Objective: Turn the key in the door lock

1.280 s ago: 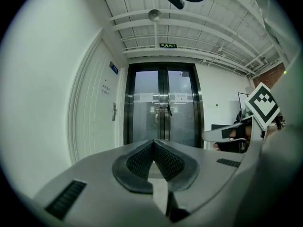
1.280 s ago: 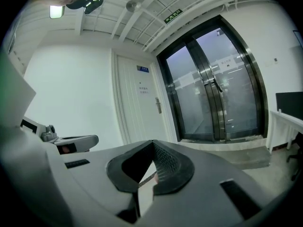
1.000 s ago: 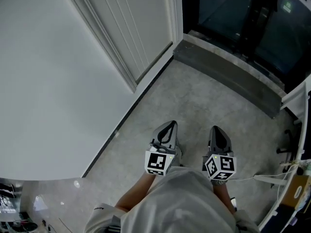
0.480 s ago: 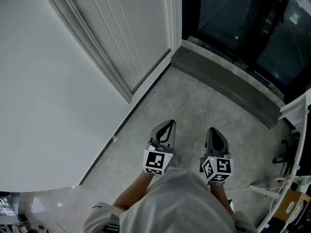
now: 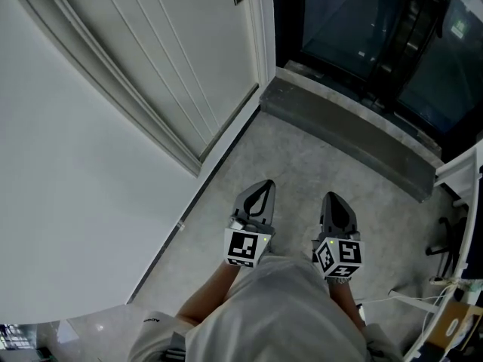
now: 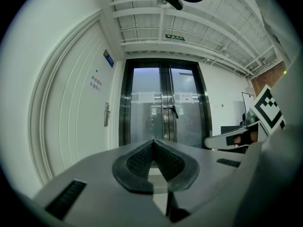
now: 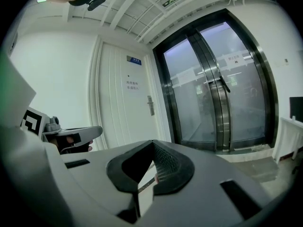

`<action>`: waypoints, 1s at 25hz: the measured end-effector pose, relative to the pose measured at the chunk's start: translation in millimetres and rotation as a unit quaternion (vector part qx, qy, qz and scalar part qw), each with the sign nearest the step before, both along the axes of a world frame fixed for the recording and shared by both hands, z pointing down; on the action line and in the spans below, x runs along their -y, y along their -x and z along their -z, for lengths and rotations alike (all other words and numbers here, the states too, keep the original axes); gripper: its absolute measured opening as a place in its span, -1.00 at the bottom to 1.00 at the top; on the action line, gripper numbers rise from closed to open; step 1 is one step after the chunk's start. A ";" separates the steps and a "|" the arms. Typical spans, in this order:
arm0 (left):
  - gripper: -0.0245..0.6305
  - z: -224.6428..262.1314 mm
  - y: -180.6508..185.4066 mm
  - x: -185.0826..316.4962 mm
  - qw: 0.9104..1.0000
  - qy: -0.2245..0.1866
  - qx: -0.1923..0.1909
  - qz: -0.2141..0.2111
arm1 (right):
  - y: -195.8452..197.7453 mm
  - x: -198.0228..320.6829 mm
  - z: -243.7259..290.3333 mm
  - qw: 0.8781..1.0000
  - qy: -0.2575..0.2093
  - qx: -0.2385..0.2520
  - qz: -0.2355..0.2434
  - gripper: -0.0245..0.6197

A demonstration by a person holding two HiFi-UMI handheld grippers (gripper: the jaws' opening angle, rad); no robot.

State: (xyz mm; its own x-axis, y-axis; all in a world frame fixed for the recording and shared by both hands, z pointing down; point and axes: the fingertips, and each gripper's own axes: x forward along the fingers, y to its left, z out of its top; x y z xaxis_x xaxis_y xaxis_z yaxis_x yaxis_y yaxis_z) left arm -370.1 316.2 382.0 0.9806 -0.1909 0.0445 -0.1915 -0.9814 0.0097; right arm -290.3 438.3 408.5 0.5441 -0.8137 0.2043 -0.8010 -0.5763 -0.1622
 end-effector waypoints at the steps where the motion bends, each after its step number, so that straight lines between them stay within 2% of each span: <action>1: -0.90 -1.9 -2.6 4.6 1.000 0.001 0.002 0.001 | -3.2 6.1 -0.6 1.000 0.001 -0.001 0.002 -0.96; 12: -0.90 -17.9 -34.0 51.5 0.999 0.008 0.021 0.044 | -43.2 59.8 -19.6 0.999 0.016 0.013 0.044 -0.96; 16: -0.90 -21.9 -67.1 72.8 0.997 0.013 0.023 0.067 | -83.4 79.4 -29.2 0.998 0.016 0.033 0.058 -0.96; 25: -0.90 -27.6 -164.6 116.4 0.995 0.014 0.028 0.091 | -195.8 127.4 -27.3 0.996 0.020 0.025 0.078 -0.96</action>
